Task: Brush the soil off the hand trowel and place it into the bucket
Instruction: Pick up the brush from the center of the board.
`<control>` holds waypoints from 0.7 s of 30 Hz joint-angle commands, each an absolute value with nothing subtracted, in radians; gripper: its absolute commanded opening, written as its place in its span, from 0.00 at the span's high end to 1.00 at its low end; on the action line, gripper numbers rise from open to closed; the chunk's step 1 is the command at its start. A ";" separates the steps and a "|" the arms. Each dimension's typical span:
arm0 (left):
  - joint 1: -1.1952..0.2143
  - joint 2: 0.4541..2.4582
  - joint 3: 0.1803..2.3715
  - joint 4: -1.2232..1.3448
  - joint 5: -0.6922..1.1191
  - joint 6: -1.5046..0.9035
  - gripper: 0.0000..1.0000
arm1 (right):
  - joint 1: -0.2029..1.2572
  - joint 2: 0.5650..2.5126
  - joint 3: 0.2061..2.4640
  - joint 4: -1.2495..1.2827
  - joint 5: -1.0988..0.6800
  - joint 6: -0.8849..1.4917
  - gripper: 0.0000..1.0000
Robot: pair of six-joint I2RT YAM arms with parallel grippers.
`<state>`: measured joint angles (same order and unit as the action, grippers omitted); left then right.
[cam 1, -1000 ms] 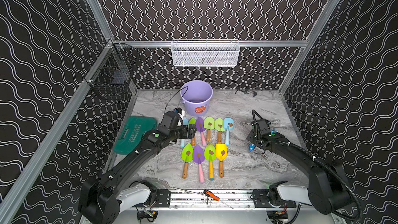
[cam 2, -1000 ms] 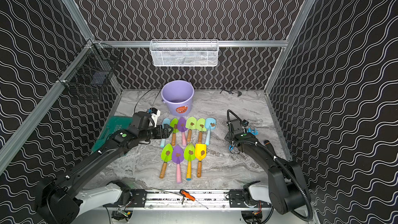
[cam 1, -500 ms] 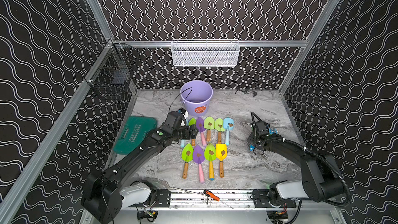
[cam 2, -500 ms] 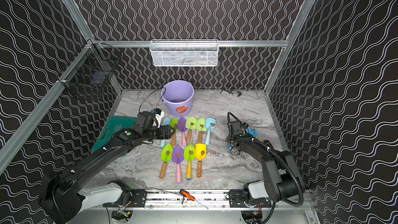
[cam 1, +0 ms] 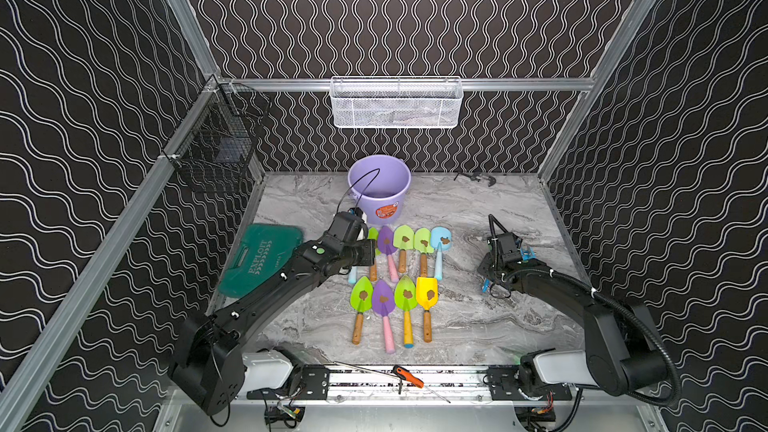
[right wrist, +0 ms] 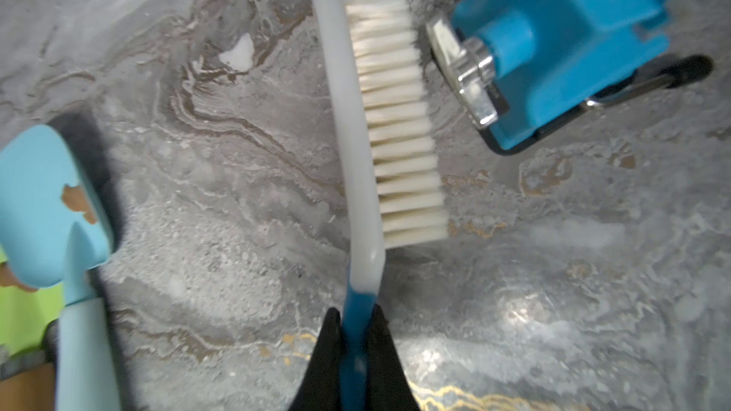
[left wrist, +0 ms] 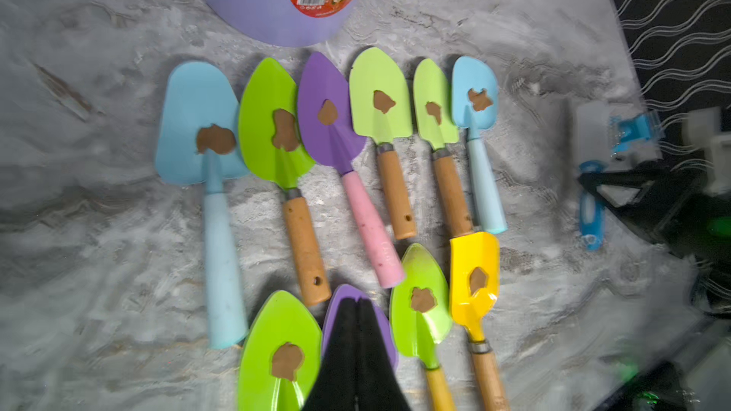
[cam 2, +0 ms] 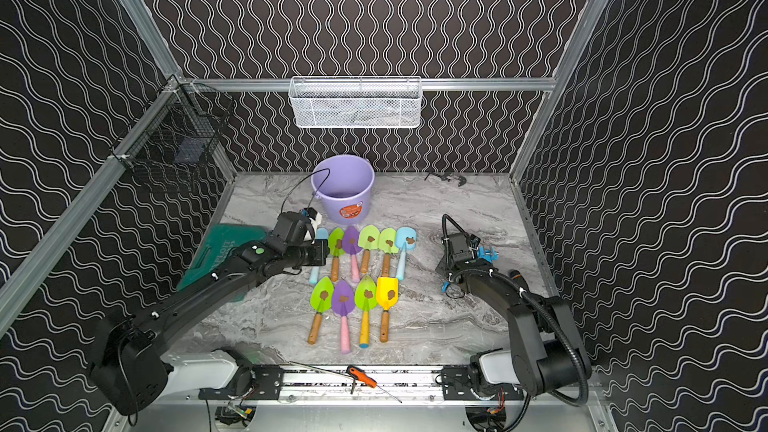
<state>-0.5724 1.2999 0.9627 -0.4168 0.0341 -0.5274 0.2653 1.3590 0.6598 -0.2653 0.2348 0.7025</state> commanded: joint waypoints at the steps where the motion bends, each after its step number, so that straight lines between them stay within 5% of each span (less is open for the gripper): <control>1: -0.575 1.312 0.974 -0.417 0.045 -0.555 1.00 | 0.281 1.307 0.698 -0.333 0.210 0.654 1.00; 6: -0.575 1.290 0.937 -0.280 0.241 -0.580 1.00 | 0.302 1.198 0.758 -0.368 -0.022 0.534 1.00; 12: -0.574 1.235 0.920 -0.159 0.353 -0.547 0.31 | 0.320 1.124 0.730 -0.132 -0.680 0.562 1.00; 13: -0.575 1.238 0.922 -0.147 0.368 -0.543 0.26 | 0.327 1.130 0.722 -0.076 -0.767 0.594 1.00; 21: -0.528 1.302 0.802 0.253 0.590 -0.730 0.22 | 0.410 1.156 0.698 0.217 -0.984 0.762 1.00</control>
